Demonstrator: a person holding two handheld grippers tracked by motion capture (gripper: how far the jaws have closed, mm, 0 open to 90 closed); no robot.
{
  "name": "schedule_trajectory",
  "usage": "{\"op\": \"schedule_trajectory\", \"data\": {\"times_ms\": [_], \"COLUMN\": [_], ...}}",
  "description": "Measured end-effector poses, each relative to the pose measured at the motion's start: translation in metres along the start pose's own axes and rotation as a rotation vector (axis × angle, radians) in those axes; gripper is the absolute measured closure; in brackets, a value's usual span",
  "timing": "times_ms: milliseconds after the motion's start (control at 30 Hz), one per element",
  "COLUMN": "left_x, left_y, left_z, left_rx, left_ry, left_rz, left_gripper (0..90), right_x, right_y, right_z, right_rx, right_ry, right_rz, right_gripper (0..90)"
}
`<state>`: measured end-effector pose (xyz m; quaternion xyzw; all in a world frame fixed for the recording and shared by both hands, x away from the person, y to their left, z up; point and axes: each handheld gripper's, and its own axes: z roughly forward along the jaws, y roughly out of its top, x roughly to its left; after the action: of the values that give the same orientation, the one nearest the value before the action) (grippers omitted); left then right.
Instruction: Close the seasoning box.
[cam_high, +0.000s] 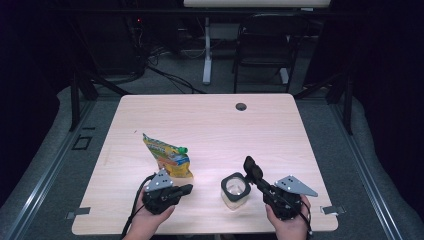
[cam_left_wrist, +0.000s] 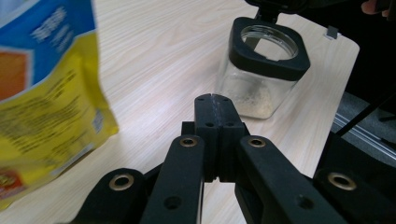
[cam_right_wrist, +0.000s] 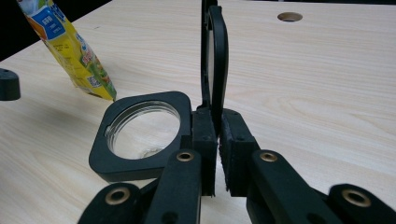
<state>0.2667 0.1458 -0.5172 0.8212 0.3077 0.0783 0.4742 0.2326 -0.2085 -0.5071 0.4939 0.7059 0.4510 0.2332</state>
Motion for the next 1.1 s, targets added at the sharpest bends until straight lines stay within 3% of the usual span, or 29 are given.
{"op": "schedule_trajectory", "data": {"times_ms": [500, 667, 900, 1100], "left_x": [0.029, 0.033, 0.048, 0.053], "left_y": [-0.032, -0.035, -0.043, -0.045], "left_z": [-0.042, -0.054, -0.067, -0.073], "left_rx": [-0.005, 0.008, -0.040, -0.068], "left_ry": [0.078, 0.102, 0.144, 0.155], "left_rz": [-0.063, -0.053, -0.086, -0.111], "left_gripper": [90.0, 90.0, 90.0, 89.9], "right_x": [-0.007, -0.004, 0.002, 0.008], "right_y": [0.013, 0.014, 0.021, 0.026], "right_z": [0.025, 0.035, 0.050, 0.061], "right_rx": [0.012, 0.018, 0.022, 0.018], "right_ry": [0.036, 0.047, 0.069, 0.085], "right_rz": [0.034, 0.024, 0.008, 0.010], "right_gripper": [84.6, 83.7, 82.4, 81.2]}}
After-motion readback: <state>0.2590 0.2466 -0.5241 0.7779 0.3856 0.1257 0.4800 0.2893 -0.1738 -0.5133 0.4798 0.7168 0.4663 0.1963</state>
